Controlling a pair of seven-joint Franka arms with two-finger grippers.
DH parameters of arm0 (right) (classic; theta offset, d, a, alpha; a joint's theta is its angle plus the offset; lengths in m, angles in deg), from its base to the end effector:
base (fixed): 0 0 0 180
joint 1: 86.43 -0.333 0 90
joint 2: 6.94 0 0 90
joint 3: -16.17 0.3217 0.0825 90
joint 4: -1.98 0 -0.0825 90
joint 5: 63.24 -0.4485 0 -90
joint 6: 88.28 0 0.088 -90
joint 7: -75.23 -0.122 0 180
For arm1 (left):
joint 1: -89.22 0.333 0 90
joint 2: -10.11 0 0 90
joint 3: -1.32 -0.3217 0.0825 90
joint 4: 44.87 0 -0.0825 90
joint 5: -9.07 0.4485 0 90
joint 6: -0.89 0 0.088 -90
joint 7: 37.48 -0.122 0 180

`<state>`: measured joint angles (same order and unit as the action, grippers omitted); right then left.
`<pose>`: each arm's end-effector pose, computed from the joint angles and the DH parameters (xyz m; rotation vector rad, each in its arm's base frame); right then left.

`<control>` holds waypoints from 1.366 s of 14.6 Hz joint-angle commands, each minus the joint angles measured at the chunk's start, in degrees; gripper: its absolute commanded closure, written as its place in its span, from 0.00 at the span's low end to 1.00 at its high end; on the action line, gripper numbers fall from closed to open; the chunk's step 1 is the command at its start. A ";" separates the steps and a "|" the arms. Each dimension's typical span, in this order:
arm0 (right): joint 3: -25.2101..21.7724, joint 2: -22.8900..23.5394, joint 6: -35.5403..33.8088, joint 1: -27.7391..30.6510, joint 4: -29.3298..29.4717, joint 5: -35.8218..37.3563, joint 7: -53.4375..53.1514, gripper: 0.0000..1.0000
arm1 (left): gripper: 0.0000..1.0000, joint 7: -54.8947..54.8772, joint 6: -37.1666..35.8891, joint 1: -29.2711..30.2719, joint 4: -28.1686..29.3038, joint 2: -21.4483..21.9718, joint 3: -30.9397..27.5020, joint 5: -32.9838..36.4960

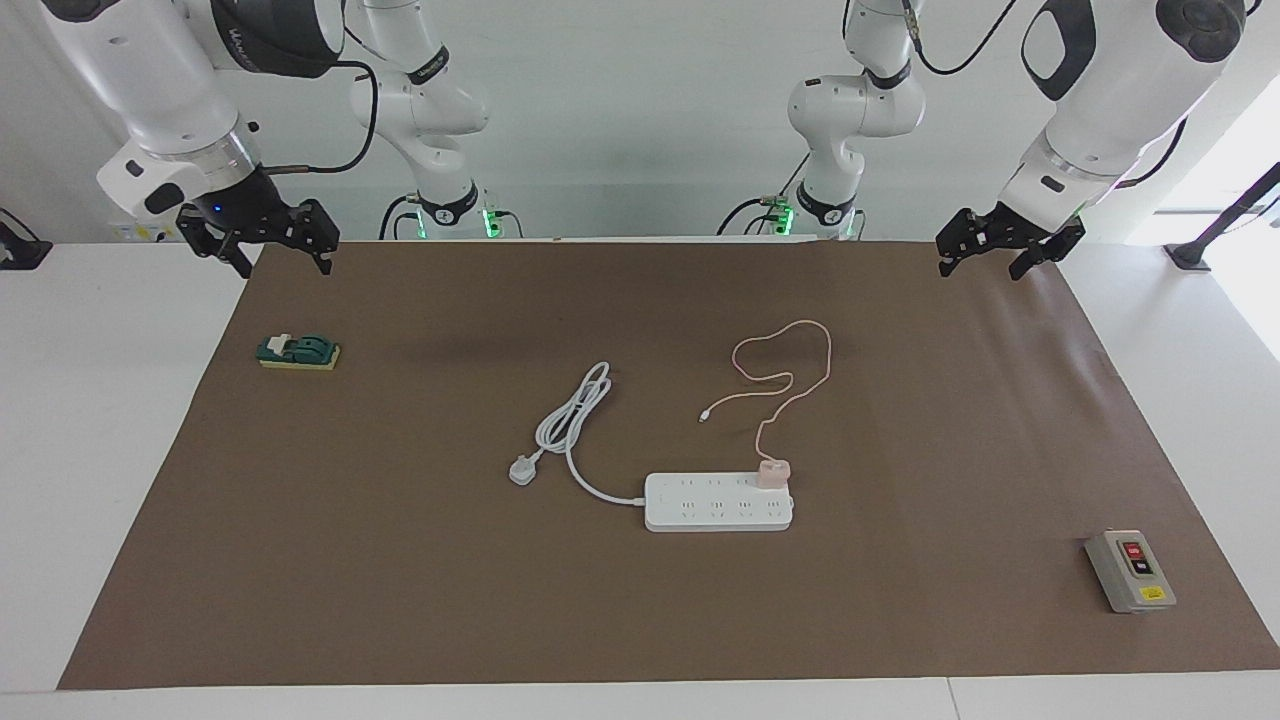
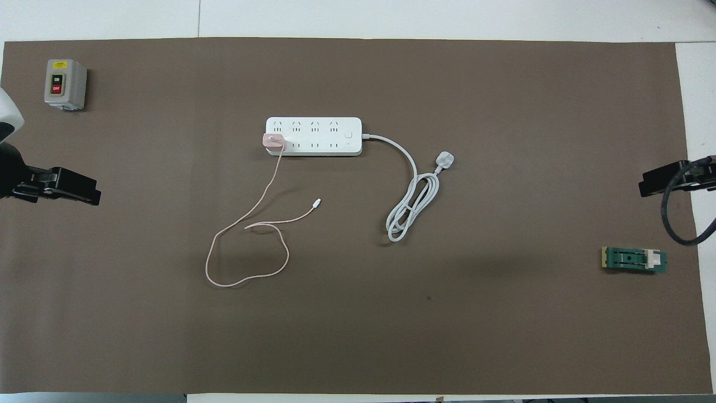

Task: Unplug charger and place it aside
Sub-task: 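Move the left gripper from rest toward the white power strip, then reach the left gripper to the pink charger while the right gripper reaches the strip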

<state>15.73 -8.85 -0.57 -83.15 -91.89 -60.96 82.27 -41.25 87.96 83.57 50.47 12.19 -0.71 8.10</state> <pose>0.5999 -0.0441 0.5963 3.1055 0.0898 -0.1205 0.5963 -0.0396 0.5836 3.1122 -0.2011 -0.1686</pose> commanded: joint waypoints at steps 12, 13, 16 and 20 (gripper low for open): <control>0.17 -1.78 -1.15 0.23 -1.31 -1.12 0.08 0.00 | 0.00 40.72 9.59 -6.65 4.07 -0.49 -0.26 0.09; 0.26 -1.78 -0.88 0.23 -1.75 -1.74 -1.31 0.00 | 0.00 46.17 10.48 -7.44 3.89 -1.55 -0.26 0.09; 0.35 -2.22 3.15 -0.12 -7.27 -7.70 -9.82 0.00 | 0.00 64.79 16.27 -10.25 3.63 -4.80 -0.34 0.09; 0.35 3.29 4.48 -2.66 -8.17 -17.72 -28.26 0.00 | 0.00 86.17 21.47 -13.94 1.71 -11.29 -0.43 0.44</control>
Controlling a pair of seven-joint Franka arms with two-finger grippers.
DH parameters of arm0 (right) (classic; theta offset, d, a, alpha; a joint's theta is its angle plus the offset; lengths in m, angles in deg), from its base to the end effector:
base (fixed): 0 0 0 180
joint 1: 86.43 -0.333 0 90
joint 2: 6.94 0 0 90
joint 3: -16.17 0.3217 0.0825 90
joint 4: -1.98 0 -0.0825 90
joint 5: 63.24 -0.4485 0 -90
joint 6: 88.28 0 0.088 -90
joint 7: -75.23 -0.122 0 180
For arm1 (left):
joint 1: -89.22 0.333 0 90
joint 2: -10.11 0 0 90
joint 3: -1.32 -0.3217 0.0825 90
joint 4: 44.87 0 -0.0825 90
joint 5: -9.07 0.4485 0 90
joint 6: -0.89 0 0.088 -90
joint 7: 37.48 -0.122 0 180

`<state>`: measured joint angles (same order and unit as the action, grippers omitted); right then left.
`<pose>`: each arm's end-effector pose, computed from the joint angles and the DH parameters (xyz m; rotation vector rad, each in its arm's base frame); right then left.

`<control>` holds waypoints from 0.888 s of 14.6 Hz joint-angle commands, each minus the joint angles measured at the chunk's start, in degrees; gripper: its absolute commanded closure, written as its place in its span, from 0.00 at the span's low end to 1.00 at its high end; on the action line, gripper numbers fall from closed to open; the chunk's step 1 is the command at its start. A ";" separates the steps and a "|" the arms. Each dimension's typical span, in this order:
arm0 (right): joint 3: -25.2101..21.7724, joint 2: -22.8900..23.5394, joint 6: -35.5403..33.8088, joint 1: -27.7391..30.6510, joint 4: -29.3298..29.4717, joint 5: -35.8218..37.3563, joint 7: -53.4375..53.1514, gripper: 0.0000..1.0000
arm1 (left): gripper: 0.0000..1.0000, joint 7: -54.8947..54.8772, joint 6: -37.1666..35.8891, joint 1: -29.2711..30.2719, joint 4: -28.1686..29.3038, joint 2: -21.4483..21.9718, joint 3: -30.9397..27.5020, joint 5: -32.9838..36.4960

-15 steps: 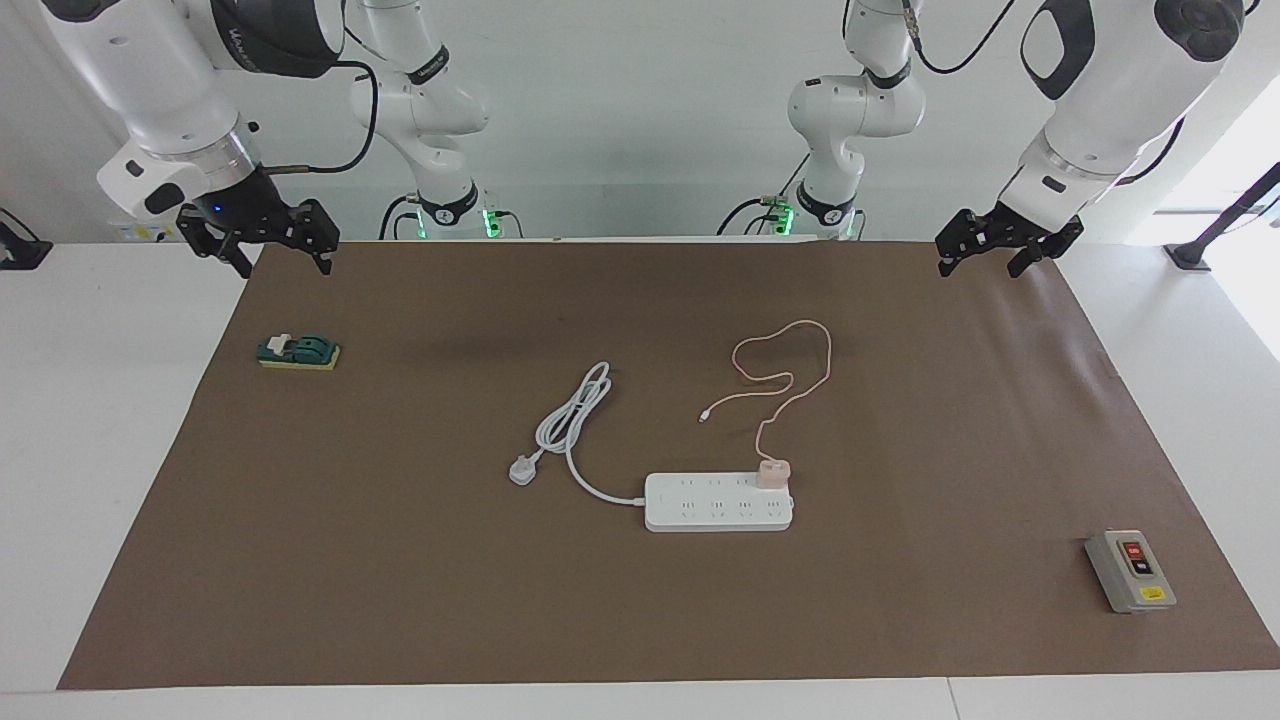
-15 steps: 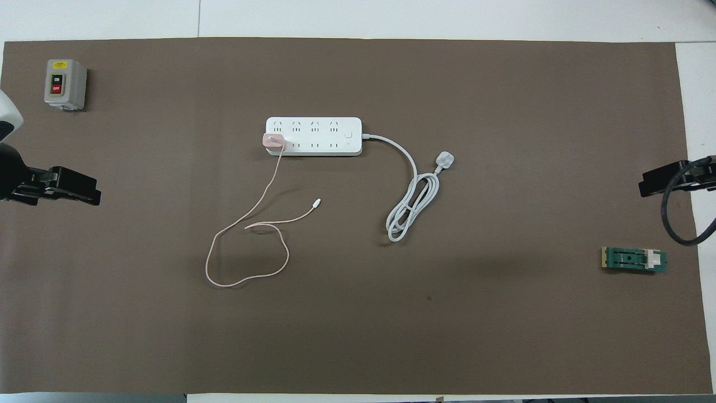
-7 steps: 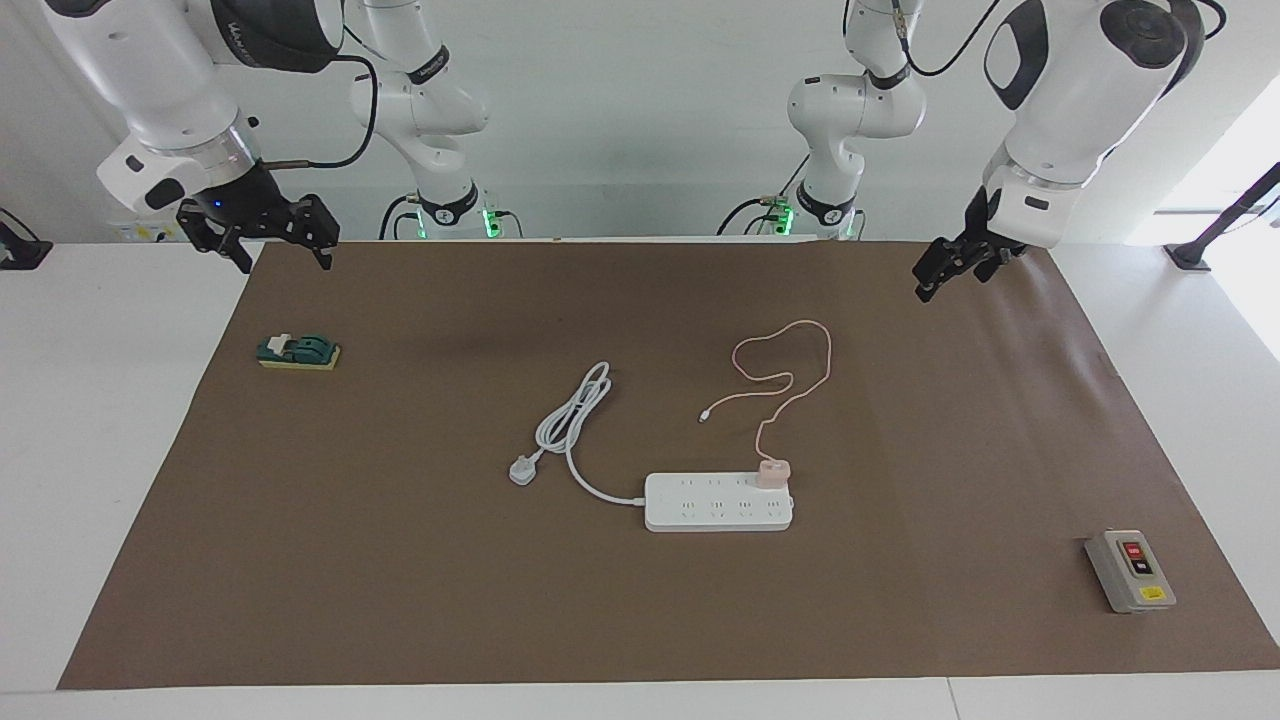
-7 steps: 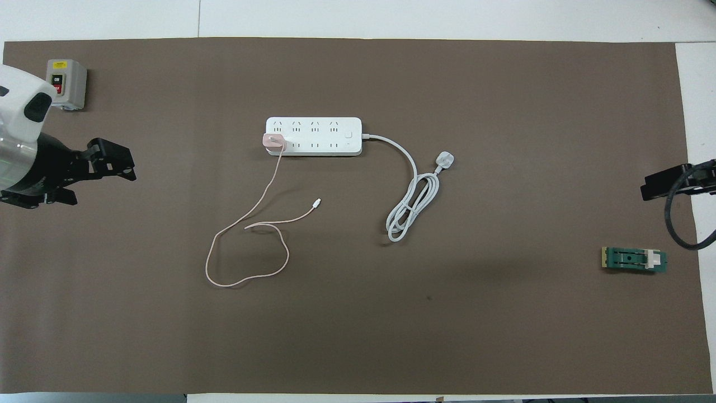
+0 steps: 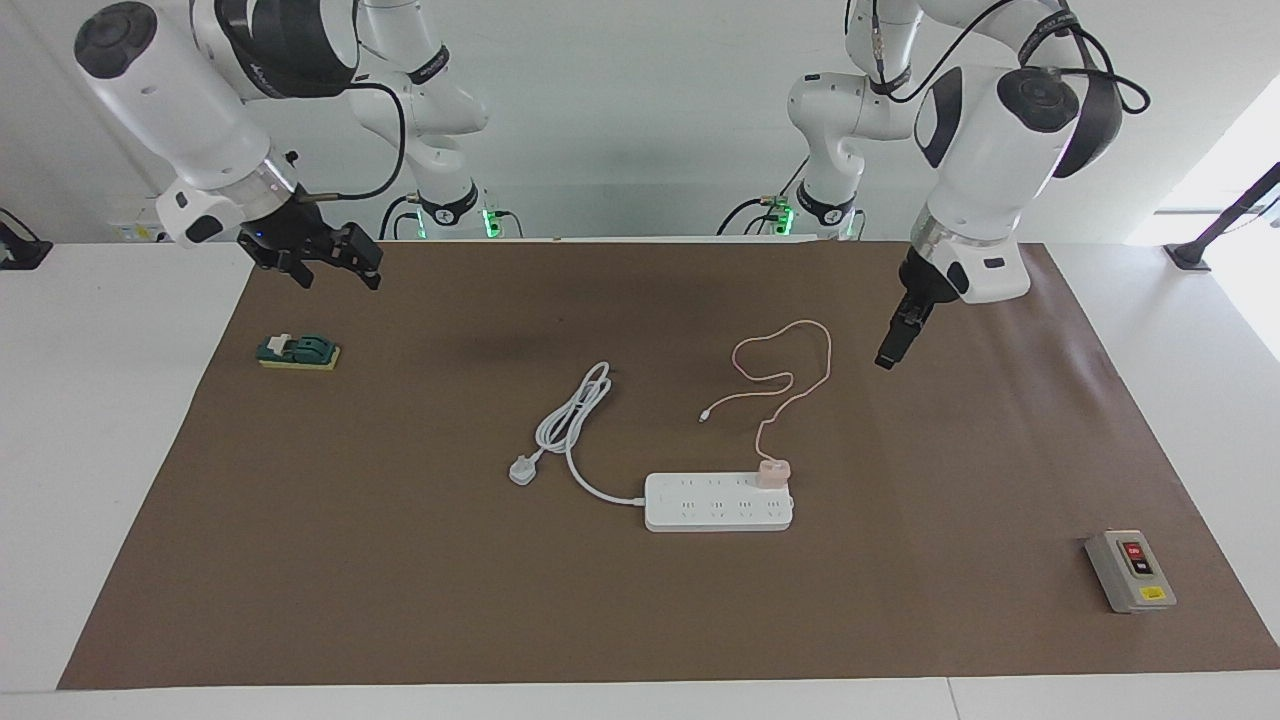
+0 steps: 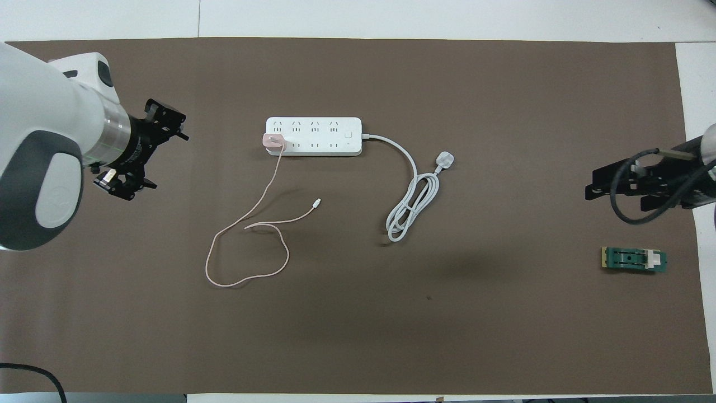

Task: Unplug charger and place it aside
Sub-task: 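Reach the left gripper to the pink charger while the right gripper reaches the strip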

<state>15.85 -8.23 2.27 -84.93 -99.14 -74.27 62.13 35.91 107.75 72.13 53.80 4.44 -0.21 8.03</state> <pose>0.5992 0.0041 0.5288 -2.9261 0.4092 0.2667 0.6373 -0.1797 0.4958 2.7100 1.5052 0.0326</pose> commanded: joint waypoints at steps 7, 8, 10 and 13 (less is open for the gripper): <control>0.23 15.95 13.06 -7.82 -0.49 -27.59 -39.52 0.00 | 0.00 32.50 2.47 -5.14 -11.84 -17.53 -1.02 0.16; 0.23 17.54 13.59 -7.91 0.13 -30.68 -40.50 0.00 | 0.00 33.21 4.05 -5.14 -11.75 -17.97 -1.02 0.08; 0.23 21.66 15.95 -9.14 1.88 -36.83 -44.44 0.00 | 0.00 35.23 6.25 -5.14 -11.31 -18.76 -1.02 0.16; 0.23 28.16 20.26 -13.35 6.79 -42.03 -50.25 0.00 | 0.00 36.55 7.22 -5.49 -11.58 -20.69 -1.02 0.07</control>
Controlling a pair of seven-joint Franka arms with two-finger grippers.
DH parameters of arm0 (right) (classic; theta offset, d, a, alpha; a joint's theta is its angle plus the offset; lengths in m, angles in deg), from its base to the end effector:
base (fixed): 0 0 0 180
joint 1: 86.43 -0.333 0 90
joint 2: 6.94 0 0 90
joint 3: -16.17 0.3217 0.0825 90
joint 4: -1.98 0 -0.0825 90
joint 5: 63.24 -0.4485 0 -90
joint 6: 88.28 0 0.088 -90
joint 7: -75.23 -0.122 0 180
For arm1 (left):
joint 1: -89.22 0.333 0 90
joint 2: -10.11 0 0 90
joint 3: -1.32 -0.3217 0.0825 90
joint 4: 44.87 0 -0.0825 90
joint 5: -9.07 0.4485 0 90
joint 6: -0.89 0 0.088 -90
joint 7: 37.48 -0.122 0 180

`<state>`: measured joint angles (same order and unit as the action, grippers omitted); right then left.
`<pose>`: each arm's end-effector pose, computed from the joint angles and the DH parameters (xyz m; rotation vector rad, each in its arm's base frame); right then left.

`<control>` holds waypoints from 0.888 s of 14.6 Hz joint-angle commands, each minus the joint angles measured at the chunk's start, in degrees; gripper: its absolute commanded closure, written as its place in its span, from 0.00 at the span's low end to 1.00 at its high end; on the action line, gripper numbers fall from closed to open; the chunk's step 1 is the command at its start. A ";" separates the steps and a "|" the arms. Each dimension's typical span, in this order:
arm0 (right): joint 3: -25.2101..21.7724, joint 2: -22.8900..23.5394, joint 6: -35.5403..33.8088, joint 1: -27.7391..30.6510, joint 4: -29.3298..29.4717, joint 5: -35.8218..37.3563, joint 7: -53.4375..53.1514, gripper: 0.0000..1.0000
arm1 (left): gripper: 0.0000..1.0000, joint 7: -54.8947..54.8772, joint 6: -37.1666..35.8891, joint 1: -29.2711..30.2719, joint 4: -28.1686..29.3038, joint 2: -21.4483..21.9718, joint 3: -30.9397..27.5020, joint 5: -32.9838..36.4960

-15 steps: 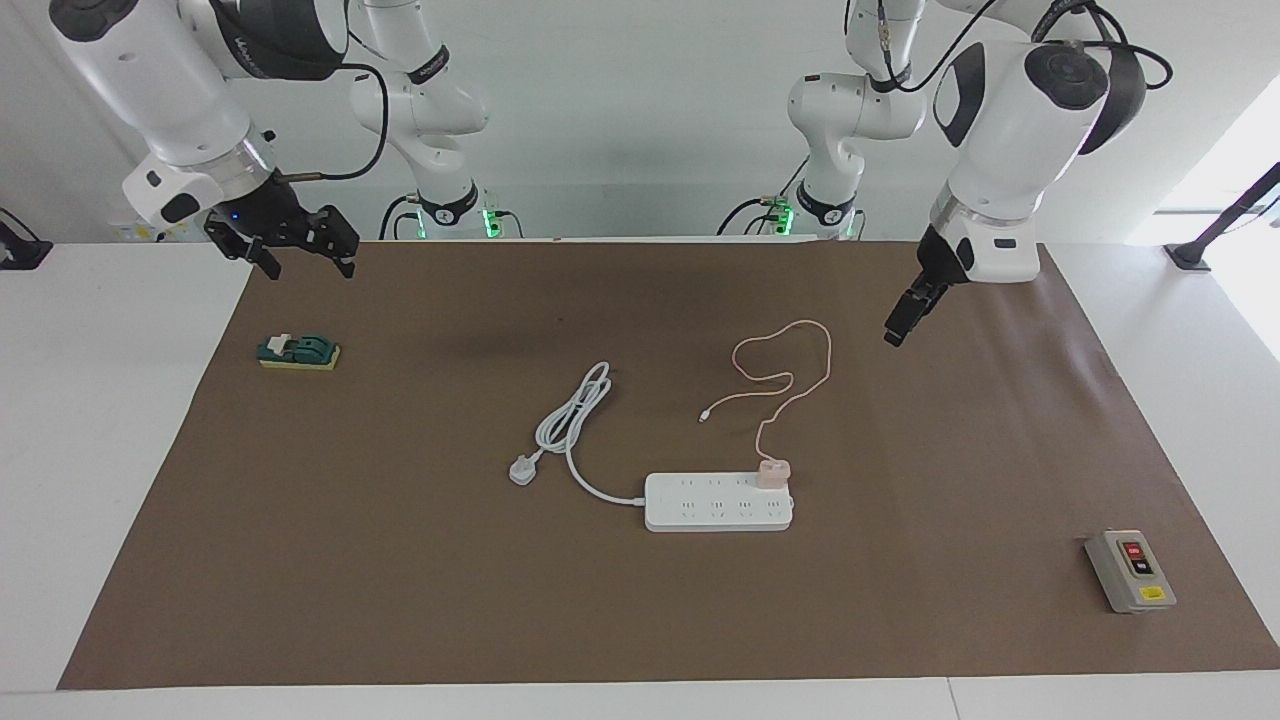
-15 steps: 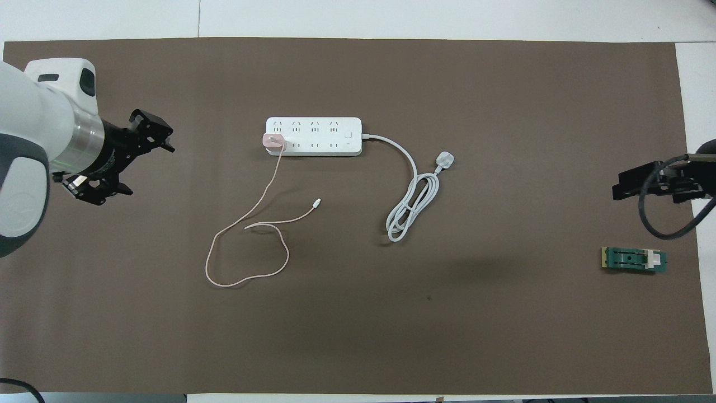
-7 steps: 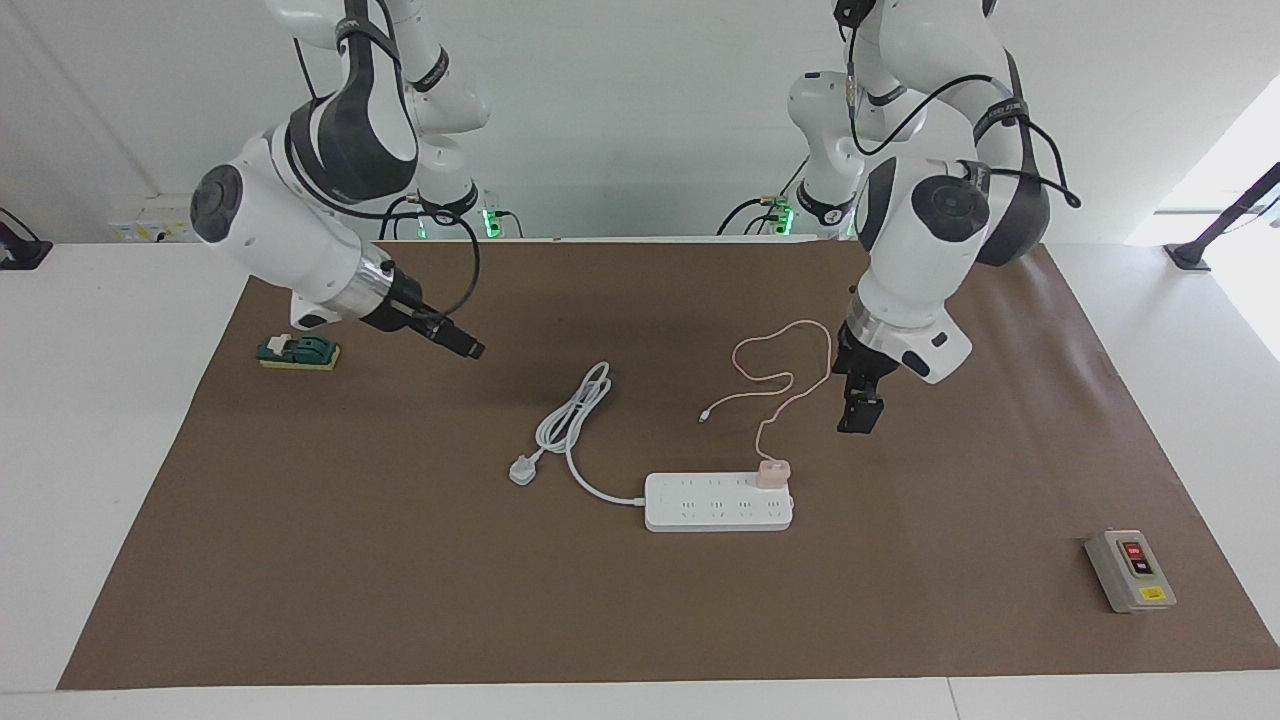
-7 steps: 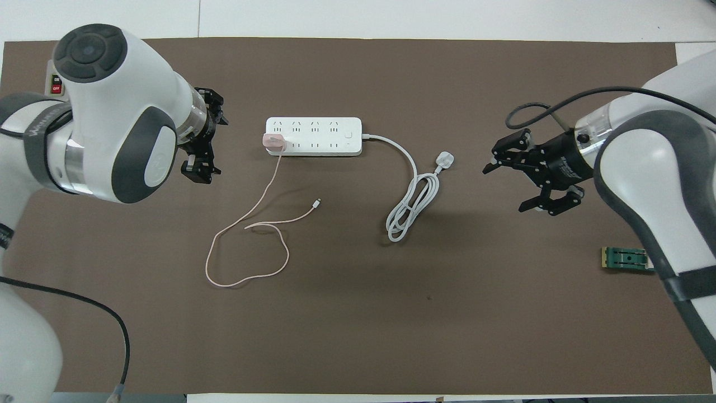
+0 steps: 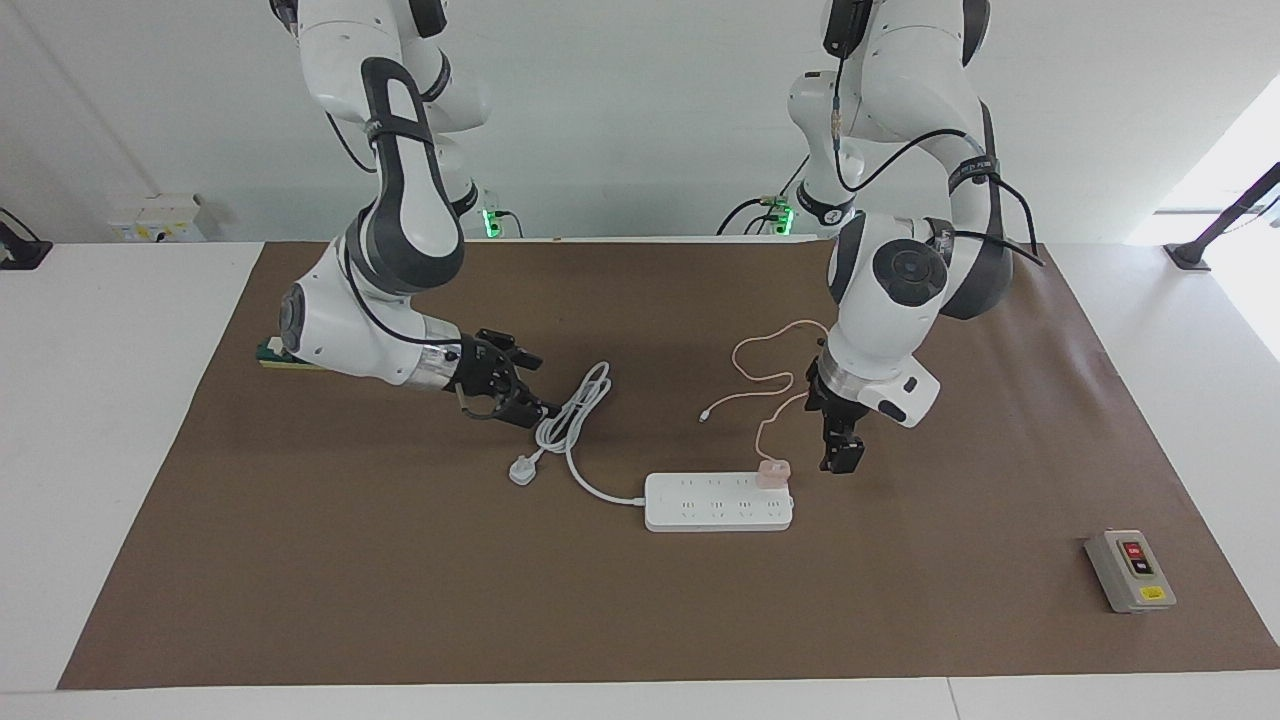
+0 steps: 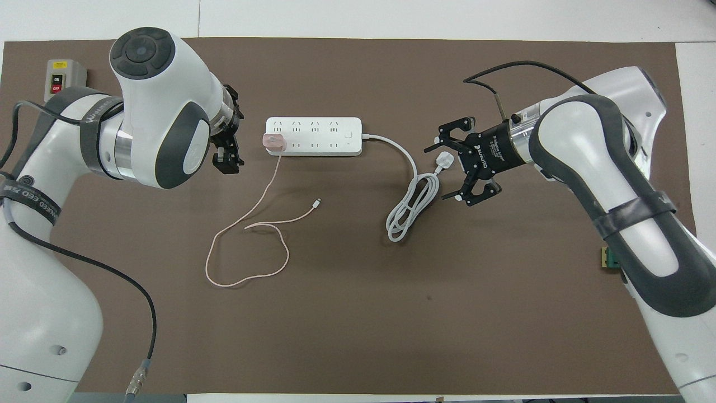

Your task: Unplug charger and place it aside

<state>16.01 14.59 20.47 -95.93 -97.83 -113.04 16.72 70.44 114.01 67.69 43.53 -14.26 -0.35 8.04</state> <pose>0.6761 0.1789 0.3273 -2.0197 1.4547 0.7991 0.6967 -0.2557 0.3731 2.2485 2.1831 -0.0020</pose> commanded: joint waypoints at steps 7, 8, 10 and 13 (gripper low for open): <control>0.07 20.28 6.82 -7.72 20.32 -11.55 -15.66 0.00 | 0.00 6.24 0.88 -4.83 -8.06 -10.34 -1.14 0.24; 0.07 22.39 6.74 -7.90 22.36 -11.54 -16.20 0.00 | 0.00 6.95 0.88 -5.36 -8.59 -11.13 -1.23 0.24; -0.10 26.79 6.82 -9.65 27.54 -11.02 -16.38 0.00 | 0.00 7.65 1.49 -6.06 -8.60 -11.23 -1.14 0.24; -0.37 29.53 7.27 -10.81 31.42 -9.79 -16.29 0.00 | 0.00 7.66 2.28 -6.15 -8.25 -11.23 -1.05 0.33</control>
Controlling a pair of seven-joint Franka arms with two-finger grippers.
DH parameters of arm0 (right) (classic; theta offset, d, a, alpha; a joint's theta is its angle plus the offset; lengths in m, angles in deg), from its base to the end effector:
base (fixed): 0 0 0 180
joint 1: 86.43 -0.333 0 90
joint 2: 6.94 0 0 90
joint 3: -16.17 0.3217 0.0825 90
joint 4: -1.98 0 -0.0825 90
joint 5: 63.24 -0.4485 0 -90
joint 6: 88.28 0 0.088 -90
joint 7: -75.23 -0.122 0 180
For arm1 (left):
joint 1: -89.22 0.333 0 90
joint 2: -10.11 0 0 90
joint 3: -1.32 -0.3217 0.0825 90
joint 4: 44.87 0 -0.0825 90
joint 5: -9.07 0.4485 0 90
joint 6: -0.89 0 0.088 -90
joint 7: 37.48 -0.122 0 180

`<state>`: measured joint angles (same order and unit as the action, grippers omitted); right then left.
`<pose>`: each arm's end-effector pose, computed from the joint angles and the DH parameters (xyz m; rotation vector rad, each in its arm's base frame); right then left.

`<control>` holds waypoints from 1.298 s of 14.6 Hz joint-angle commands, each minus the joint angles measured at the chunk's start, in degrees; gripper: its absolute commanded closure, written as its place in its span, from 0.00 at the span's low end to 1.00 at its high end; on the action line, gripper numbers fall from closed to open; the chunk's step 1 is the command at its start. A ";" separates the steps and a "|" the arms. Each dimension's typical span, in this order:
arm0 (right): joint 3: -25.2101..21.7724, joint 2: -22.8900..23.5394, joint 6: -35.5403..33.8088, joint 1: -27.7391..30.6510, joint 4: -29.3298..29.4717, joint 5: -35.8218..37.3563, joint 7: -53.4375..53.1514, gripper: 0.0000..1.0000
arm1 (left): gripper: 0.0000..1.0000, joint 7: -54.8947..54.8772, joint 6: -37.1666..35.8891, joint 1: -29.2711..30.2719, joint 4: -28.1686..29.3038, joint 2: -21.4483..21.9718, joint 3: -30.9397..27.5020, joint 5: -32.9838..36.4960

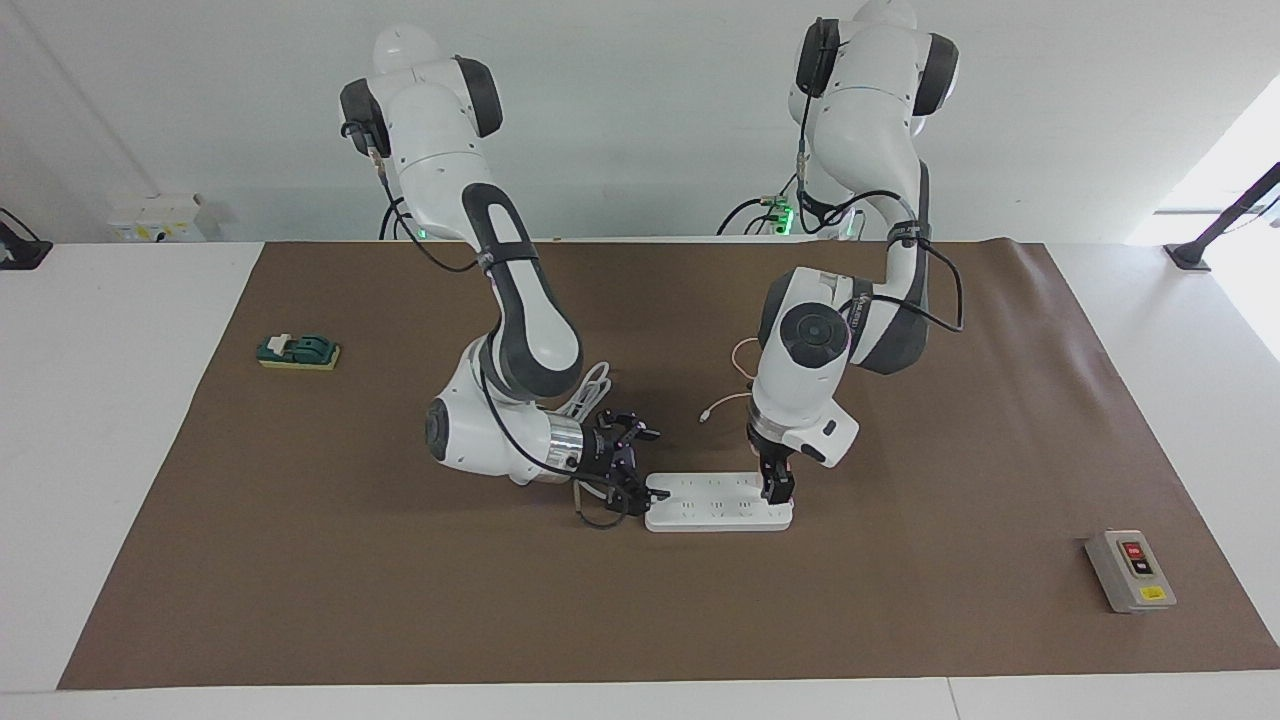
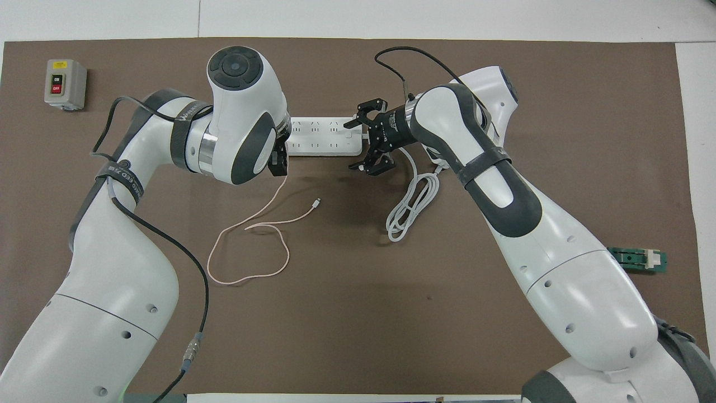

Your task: Unplug charger and place it aside

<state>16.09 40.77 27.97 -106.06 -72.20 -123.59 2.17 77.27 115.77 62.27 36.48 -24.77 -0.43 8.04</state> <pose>0.7448 0.3298 0.2217 -1.7802 1.6331 0.9331 0.6996 -0.3348 0.3016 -2.2116 -2.1997 0.0105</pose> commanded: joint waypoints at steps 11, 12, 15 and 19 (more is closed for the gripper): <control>-1.24 6.34 0.46 -0.50 9.15 3.66 -1.30 0.00 | 0.06 0.38 2.10 0.05 0.21 -0.72 -0.97 2.70; -1.33 6.60 0.38 -0.50 9.84 3.67 -1.30 0.00 | 0.08 0.38 2.01 0.05 0.21 -0.72 -0.97 2.70; -1.41 7.83 1.42 -0.41 11.25 4.02 -1.12 0.00 | 0.13 0.38 1.93 0.05 0.30 -0.72 -0.97 2.70; -1.24 8.19 2.92 -1.02 10.99 5.77 -1.12 0.00 | 0.59 0.38 2.01 -0.04 0.65 -0.63 -1.06 2.96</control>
<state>14.43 47.27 30.11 -106.99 -63.68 -119.61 2.12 77.27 117.04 62.54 36.56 -25.33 -1.10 9.87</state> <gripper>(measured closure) 0.000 0.317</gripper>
